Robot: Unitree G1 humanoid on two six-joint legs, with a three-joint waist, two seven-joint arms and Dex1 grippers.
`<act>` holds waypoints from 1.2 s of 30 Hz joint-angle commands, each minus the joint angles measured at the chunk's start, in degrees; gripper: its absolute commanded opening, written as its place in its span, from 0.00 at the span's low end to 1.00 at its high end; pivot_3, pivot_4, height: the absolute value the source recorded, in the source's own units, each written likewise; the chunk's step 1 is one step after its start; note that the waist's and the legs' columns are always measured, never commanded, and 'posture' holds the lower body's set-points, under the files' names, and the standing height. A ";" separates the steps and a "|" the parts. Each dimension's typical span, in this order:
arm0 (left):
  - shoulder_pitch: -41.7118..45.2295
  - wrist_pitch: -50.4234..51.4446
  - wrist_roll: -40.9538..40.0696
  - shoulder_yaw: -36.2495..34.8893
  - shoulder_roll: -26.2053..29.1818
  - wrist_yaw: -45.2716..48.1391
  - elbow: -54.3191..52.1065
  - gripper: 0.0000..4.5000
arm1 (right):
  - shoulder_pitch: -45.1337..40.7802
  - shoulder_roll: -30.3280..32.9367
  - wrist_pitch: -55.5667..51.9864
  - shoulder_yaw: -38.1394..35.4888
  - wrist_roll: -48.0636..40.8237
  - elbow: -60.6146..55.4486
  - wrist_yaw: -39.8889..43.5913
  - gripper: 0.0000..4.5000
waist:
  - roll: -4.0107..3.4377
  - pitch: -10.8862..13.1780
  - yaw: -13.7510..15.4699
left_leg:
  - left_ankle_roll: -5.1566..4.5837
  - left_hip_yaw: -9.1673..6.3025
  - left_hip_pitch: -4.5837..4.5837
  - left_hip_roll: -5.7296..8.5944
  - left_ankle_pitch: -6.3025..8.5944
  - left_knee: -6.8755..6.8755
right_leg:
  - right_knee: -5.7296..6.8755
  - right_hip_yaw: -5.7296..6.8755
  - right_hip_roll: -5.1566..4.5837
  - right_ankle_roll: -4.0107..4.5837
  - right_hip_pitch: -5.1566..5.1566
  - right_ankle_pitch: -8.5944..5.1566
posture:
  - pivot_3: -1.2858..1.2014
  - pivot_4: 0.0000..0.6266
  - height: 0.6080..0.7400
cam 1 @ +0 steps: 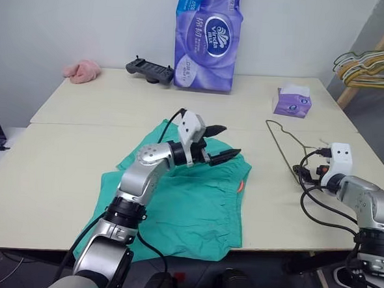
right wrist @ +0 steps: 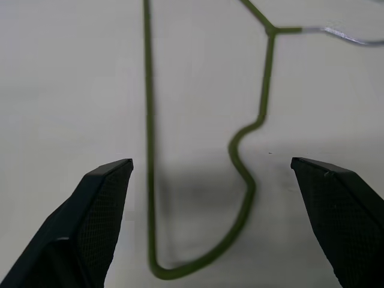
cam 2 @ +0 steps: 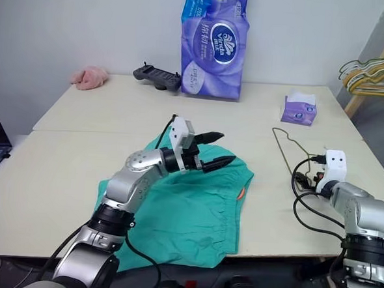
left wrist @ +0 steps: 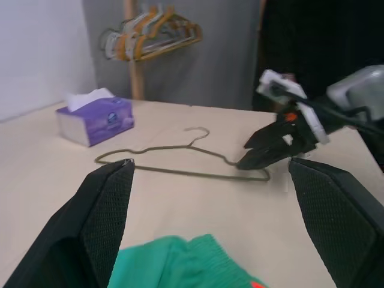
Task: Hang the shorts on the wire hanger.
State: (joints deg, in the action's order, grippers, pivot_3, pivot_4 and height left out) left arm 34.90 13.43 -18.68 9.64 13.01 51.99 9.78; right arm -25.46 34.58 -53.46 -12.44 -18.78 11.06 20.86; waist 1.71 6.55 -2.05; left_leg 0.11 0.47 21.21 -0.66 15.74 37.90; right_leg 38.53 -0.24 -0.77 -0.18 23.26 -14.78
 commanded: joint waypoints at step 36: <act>6.59 -3.64 5.37 2.20 1.90 5.98 6.95 0.97 | -16.93 3.80 19.63 17.08 18.38 37.93 24.71 0.00 | 0.47 -0.56 -0.84 | 0.01 0.45 -0.30 -0.10 0.01 0.04 | 0.00 -0.59 0.13 -0.27 -0.01 0.21 | 0.51 0.07 1.00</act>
State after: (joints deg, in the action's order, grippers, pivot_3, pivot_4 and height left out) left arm 39.56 10.60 -12.97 13.10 15.35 58.10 17.63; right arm -44.11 39.32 -33.71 2.57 -1.24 48.22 44.09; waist 2.18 6.00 -2.89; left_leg 0.12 0.91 20.91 -0.76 15.75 37.94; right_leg 38.52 -0.83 -0.65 -0.45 23.25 -14.57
